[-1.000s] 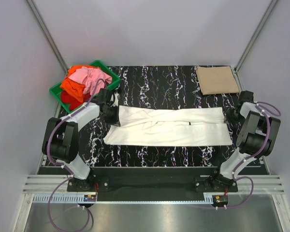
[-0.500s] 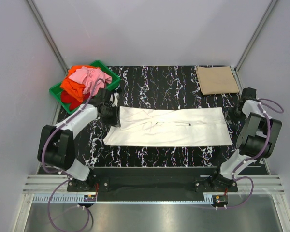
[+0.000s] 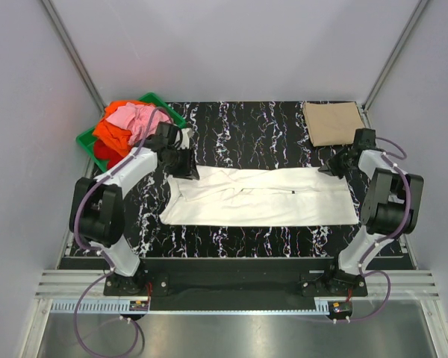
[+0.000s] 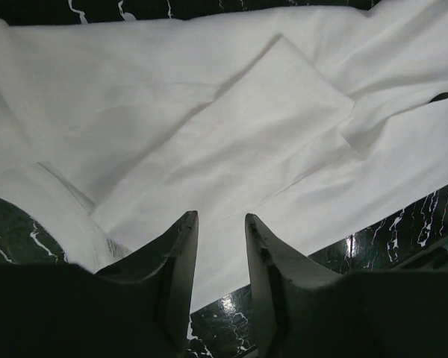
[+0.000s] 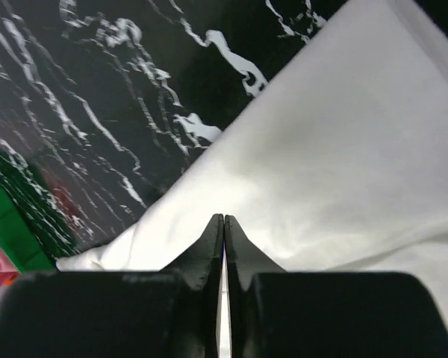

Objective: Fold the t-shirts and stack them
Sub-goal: Fold the tshirt

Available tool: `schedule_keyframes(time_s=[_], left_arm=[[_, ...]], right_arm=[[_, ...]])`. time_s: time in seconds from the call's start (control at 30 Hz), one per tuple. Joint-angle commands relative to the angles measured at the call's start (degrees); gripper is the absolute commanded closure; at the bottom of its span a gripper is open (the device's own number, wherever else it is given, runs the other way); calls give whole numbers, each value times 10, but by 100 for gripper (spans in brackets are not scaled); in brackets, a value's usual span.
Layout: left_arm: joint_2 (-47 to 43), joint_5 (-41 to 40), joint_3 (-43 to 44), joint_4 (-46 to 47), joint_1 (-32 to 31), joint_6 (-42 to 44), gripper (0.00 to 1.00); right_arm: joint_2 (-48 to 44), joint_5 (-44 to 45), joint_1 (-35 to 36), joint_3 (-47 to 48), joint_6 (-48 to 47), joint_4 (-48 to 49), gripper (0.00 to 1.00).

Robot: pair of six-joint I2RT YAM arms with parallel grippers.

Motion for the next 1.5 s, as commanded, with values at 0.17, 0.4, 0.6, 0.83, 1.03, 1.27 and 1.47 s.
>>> schedule_keyframes(time_s=[0.17, 0.4, 0.6, 0.83, 1.03, 1.27, 1.47], left_arm=[[7, -19, -129, 90, -17, -73, 64], [-24, -73, -167, 102, -18, -102, 65], [-90, -65, -74, 43, -17, -76, 60], [-65, -49, -10, 10, 44, -44, 58], [39, 3, 67, 37, 60, -5, 65], [148, -49, 148, 29, 60, 3, 70], [194, -132, 199, 8, 60, 25, 69]], right_arm=[[68, 24, -2, -53, -24, 28, 96], [25, 88, -3, -5, -36, -17, 91], [-34, 69, -2, -3, -56, -23, 84], [-91, -16, 72, -2, -79, 11, 65], [-43, -55, 218, 44, -57, 59, 63], [89, -53, 351, 156, -85, 70, 61], [163, -81, 388, 226, -100, 72, 60]])
